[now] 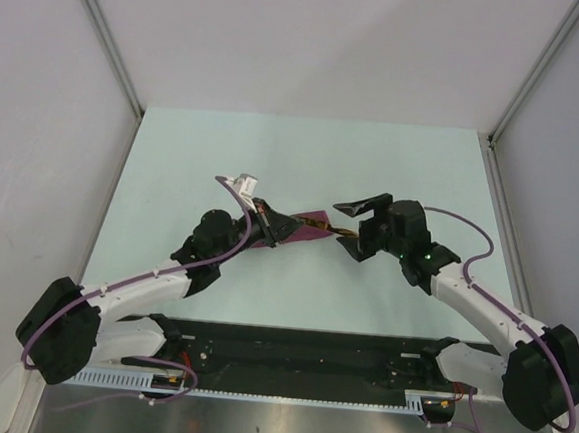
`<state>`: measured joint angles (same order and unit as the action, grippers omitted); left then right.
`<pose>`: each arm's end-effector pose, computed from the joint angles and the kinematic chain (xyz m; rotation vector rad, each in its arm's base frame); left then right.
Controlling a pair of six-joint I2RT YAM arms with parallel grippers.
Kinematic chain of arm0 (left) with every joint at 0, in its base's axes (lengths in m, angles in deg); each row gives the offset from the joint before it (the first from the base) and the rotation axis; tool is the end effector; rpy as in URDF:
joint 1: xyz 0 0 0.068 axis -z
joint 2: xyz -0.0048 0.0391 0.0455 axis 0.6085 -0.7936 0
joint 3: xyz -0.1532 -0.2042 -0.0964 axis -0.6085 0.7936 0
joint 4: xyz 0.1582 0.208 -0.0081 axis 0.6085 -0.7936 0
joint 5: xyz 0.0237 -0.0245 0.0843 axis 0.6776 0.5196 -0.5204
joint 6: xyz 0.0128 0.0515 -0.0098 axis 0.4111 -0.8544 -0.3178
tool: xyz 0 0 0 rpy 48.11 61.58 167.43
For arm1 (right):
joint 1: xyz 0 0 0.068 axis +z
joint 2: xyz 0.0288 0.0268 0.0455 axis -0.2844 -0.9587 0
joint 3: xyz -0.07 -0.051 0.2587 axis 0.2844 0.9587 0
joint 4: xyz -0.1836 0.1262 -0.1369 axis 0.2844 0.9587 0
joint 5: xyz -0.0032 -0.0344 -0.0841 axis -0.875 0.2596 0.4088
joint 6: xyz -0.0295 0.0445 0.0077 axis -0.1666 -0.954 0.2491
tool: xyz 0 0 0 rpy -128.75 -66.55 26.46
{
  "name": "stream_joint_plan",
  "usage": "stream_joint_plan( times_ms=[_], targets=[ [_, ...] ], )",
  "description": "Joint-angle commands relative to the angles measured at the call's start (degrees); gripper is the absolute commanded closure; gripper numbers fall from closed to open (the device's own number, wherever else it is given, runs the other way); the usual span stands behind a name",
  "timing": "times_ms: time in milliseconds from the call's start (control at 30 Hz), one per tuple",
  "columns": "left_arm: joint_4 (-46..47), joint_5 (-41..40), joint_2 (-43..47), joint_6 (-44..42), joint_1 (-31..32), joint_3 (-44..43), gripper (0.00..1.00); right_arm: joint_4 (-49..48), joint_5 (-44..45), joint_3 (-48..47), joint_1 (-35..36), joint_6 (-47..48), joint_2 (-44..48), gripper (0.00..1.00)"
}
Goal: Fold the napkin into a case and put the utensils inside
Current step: Pass from the left arm to the right, then pass from the right arm to the left
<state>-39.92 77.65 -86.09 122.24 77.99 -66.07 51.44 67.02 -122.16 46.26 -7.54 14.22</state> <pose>0.1865 -0.1670 0.2558 0.0946 1.7436 -1.2468 0.2138 0.1272 0.2509 1.1539 2.1105 1.3015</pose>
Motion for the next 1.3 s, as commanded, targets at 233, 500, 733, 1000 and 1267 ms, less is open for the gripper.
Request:
stream_joint_plan(
  times_ms=[233,500,733,1000,1267],
  targets=[
    [4.54,2.45,4.91,-0.96,1.41,2.43,1.0,-12.83,2.75,1.01,-0.55,-8.41,-3.65,0.94],
    [-25.62,17.01,4.57,-12.22,-3.85,-10.93,0.26,-11.61,-4.37,1.27,-4.16,2.49,-4.44,1.0],
    [-25.63,28.81,1.77,-8.98,-9.84,-10.41,0.13,-12.84,-6.31,1.71,-5.3,2.32,-3.56,1.0],
    [-14.2,33.57,-3.78,-2.73,-9.93,-7.77,0.4,-13.72,-6.93,1.45,-5.13,0.91,-4.53,1.0],
    [-11.91,34.01,-5.1,-1.14,-9.84,-7.86,0.68,-14.25,-6.84,1.36,-3.98,1.09,-5.05,1.0]
  ],
)
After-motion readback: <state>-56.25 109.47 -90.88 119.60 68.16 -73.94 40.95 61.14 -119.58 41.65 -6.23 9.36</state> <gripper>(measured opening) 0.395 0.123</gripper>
